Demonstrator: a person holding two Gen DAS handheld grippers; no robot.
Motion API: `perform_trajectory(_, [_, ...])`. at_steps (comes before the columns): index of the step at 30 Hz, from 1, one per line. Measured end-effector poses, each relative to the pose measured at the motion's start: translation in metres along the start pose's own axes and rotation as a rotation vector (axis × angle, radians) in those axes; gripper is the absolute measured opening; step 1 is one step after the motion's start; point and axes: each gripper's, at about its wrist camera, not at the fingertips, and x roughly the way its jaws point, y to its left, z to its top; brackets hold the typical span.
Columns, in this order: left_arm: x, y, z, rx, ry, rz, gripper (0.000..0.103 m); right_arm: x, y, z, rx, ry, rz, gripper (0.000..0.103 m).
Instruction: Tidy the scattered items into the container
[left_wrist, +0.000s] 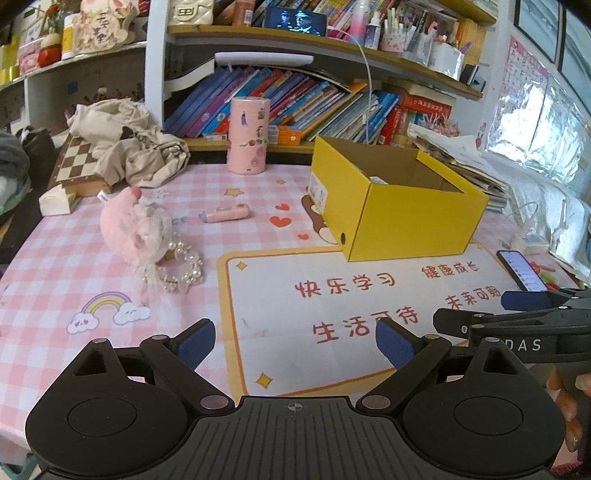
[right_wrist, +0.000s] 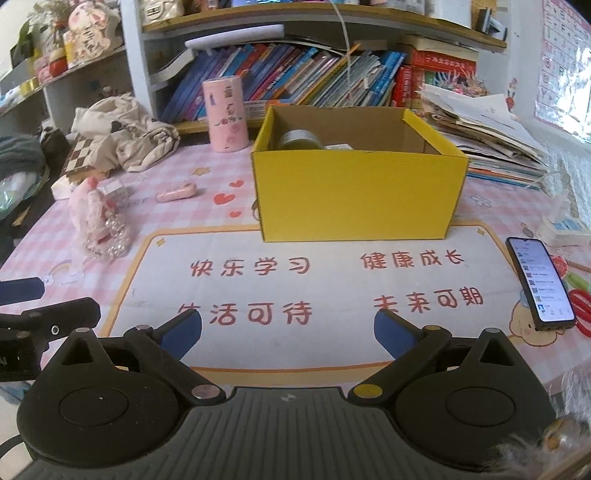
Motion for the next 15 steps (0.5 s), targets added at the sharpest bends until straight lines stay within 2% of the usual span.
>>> perform_trajectory(15, [-0.011, 0.025, -0.001, -0.047, -0.027, 0.068, 0.096, 0.007, 0.029, 0.011, -0.074, -0.019, 0.056, 0.101])
